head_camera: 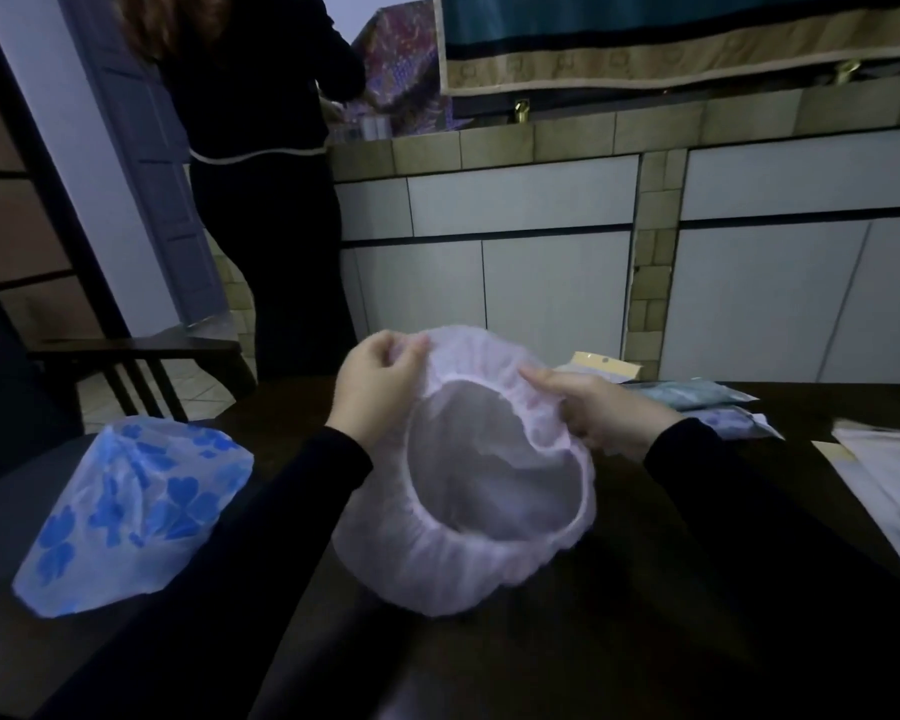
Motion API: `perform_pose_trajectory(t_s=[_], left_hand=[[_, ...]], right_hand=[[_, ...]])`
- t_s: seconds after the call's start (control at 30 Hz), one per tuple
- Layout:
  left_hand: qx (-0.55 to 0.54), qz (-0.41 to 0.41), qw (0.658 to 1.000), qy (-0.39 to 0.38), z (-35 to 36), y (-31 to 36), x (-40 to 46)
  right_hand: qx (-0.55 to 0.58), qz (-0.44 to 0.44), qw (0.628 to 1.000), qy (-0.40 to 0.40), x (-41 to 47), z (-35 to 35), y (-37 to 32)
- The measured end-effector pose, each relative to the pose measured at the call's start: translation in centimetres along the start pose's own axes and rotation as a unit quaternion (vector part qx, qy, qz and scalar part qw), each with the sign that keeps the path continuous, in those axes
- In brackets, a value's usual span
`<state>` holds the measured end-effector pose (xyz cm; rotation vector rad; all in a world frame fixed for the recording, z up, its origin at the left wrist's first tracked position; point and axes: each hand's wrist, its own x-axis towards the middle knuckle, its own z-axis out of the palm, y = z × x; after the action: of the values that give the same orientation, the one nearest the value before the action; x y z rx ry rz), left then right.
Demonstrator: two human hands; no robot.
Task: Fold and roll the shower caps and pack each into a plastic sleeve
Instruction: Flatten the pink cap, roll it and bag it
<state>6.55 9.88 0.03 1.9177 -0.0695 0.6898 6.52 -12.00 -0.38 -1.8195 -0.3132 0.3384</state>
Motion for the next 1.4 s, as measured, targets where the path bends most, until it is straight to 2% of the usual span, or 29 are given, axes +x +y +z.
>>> perform_pose_trajectory(t_s=[0.07,0.13,0.23,0.33,0.4,0.47,0.5,0.57,0.63,0.67,0.73,0.8,0.83,0.9,0.97,1.03,1.07,1.17,1.23,1.3,1.33,1.4], left_hand=[[-0.060,-0.082,0.994,0.037,0.0,-1.8,-0.2],[-0.074,-0.145,0.986,0.028,0.0,-3.7,-0.2],[0.026,-0.175,0.984,-0.010,-0.9,-5.1,-0.1],[0.162,-0.176,0.966,-0.101,-2.0,-5.2,-0.7],[0.197,-0.129,0.968,-0.086,-2.1,-4.2,-1.4],[0.105,-0.047,0.990,-0.080,-1.6,-2.1,-2.2],[0.048,-0.015,0.993,-0.106,-1.3,-0.9,-2.6],[0.032,0.032,0.983,-0.178,-0.7,0.7,-3.2],[0.079,0.052,0.974,-0.207,-0.1,0.9,-3.5],[0.093,0.050,0.975,-0.195,0.1,0.7,-3.6],[0.098,0.035,0.986,-0.131,0.4,-0.2,-3.5],[0.070,0.002,0.996,-0.056,0.5,-1.3,-3.3],[0.047,-0.023,0.998,-0.033,0.6,-1.6,-3.2],[0.028,-0.066,0.997,-0.014,0.5,-2.3,-3.0],[0.060,-0.099,0.993,-0.028,0.0,-3.1,-2.8],[0.128,-0.139,0.979,-0.071,-0.5,-4.1,-2.4],[0.163,-0.160,0.969,-0.097,-0.7,-4.5,-2.4],[0.240,-0.195,0.940,-0.146,-1.1,-5.3,-2.9],[0.308,-0.161,0.929,-0.130,-1.3,-4.6,-3.6],[0.361,-0.067,0.925,-0.093,-1.5,-3.3,-4.3],[0.352,-0.010,0.932,-0.085,-1.5,-2.7,-4.7],[0.300,0.079,0.943,-0.119,-1.4,-1.5,-5.9]], right_hand=[[-0.050,0.069,0.995,-0.045,0.0,-0.7,1.4],[-0.051,0.065,0.996,-0.029,0.3,-1.0,2.0],[-0.017,0.009,0.996,0.091,1.3,-1.1,2.4],[-0.077,-0.048,0.981,0.171,1.8,-1.1,3.1],[-0.126,-0.078,0.977,0.152,1.9,-1.2,3.1],[-0.172,-0.082,0.979,0.073,0.9,-0.7,2.0],[-0.182,-0.085,0.979,0.032,0.4,-0.2,1.3],[-0.171,-0.116,0.978,-0.013,-0.4,0.8,0.3],[-0.140,-0.125,0.982,-0.003,-0.6,1.5,0.0],[-0.142,-0.106,0.984,0.016,-0.6,1.6,0.0],[-0.135,-0.002,0.990,0.029,-0.8,0.9,0.2],[-0.105,0.126,0.986,-0.018,-1.1,0.0,0.1],[-0.093,0.157,0.983,-0.033,-1.2,-0.3,0.2],[-0.082,0.156,0.984,-0.011,-0.7,-0.8,0.6],[-0.135,0.105,0.983,0.070,-0.2,-1.0,1.2],[-0.269,0.056,0.953,0.130,0.1,-1.3,2.0],[-0.298,0.047,0.943,0.144,0.1,-1.3,2.4],[-0.293,0.058,0.939,0.168,0.0,-1.0,3.5],[-0.315,0.039,0.922,0.220,-0.4,-0.4,3.5],[-0.360,-0.040,0.887,0.286,-1.2,0.4,3.2],[-0.377,-0.086,0.872,0.301,-1.9,1.0,3.2],[-0.380,-0.142,0.868,0.286,-3.7,2.6,3.1]])
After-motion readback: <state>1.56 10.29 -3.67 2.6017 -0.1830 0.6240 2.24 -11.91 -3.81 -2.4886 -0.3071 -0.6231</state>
